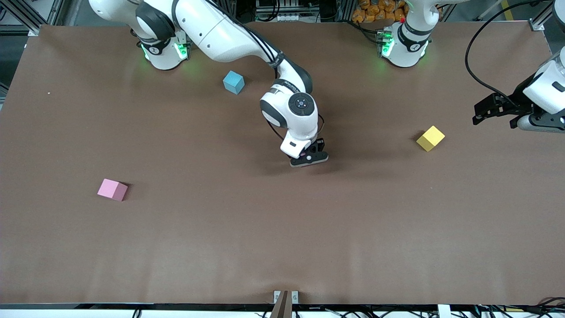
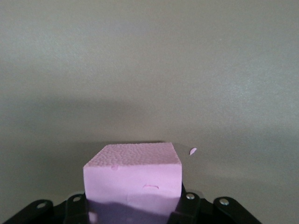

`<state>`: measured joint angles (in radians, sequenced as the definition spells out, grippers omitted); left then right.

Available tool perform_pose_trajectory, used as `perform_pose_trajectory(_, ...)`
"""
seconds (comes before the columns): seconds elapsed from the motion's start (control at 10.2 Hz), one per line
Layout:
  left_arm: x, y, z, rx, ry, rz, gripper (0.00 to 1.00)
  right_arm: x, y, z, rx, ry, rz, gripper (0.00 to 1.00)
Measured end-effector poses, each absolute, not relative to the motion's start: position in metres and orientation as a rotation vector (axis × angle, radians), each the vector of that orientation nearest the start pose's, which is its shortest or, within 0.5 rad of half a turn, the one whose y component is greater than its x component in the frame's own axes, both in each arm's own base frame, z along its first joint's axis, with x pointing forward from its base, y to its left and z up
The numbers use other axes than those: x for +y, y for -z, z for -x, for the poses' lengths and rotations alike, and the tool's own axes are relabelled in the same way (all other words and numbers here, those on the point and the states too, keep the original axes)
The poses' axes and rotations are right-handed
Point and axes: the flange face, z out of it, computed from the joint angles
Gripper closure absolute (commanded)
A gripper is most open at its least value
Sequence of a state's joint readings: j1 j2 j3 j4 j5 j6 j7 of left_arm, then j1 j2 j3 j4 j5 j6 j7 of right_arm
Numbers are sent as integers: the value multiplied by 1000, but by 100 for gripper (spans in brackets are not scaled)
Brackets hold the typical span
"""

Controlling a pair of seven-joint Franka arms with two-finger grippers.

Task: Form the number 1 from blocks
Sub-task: 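Place the light pink block after the green block with the right gripper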

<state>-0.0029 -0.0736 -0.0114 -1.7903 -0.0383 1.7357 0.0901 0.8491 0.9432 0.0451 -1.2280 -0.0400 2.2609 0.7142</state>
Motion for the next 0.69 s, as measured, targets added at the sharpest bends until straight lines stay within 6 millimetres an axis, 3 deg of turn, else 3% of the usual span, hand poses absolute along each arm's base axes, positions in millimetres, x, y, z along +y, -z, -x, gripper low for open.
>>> perform_pose_trajectory(0.29, -19, -574, -538, 180, -13, 3173, 0, 591, -199, -475, -306, 66, 3076, 100)
perform_pose_trajectory(0.69, -28, -580, -536, 206, -17, 3170, 0, 590, -209, -468, -316, 59, 3081, 100)
